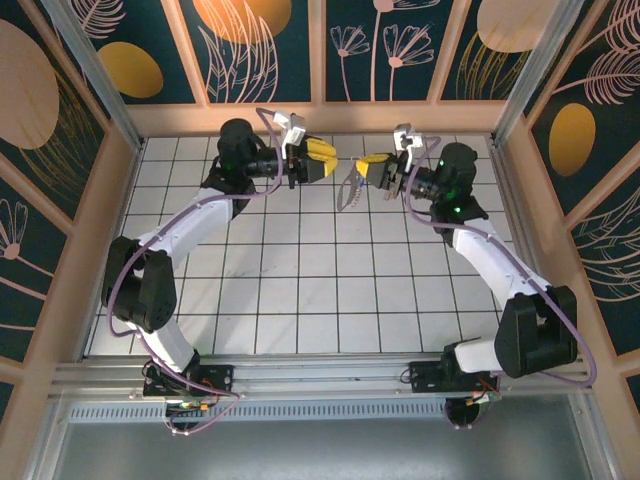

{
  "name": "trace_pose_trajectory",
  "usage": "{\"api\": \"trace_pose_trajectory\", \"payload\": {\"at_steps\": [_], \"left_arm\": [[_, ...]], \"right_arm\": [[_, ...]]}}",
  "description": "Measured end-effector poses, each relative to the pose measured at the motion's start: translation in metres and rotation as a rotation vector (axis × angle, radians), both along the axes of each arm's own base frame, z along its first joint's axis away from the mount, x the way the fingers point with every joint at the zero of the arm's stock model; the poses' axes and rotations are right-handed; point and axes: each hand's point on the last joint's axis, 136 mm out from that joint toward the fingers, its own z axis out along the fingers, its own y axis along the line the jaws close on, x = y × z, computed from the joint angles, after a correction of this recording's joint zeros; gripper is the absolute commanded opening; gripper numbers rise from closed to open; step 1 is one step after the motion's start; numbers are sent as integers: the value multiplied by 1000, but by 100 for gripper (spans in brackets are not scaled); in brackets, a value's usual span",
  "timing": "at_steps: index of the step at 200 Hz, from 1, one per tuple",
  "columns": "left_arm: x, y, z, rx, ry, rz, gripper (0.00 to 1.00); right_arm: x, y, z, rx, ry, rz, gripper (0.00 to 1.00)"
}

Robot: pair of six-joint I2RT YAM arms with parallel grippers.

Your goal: Put the keys on the keyring

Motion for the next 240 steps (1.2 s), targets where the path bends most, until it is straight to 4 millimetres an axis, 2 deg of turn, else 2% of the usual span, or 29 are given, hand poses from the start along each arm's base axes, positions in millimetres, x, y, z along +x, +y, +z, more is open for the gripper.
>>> {"api": "trace_pose_trajectory", "payload": {"at_steps": [22, 41, 84, 110, 146, 200, 240], "left_arm": [[0, -3, 8, 35, -38, -33, 37], [1, -4, 4, 63, -43, -48, 38], [11, 5, -29, 136, 17, -36, 38], [15, 12, -37, 162, 21, -25, 38], [25, 18, -38, 174, 6, -10, 38], [44, 15, -56, 190, 37, -11, 38], [47, 13, -59, 182, 54, -45, 38]], "right_arm": [[11, 1, 10, -60, -26, 13, 0], [19, 2, 9, -106, -30, 30, 0], [37, -2, -15, -179, 40, 103, 0], [44, 3, -31, -190, 86, 165, 0], [45, 7, -48, -177, 144, 212, 0], [38, 24, -45, -169, 136, 252, 0], [30, 41, -48, -171, 129, 292, 0]]}}
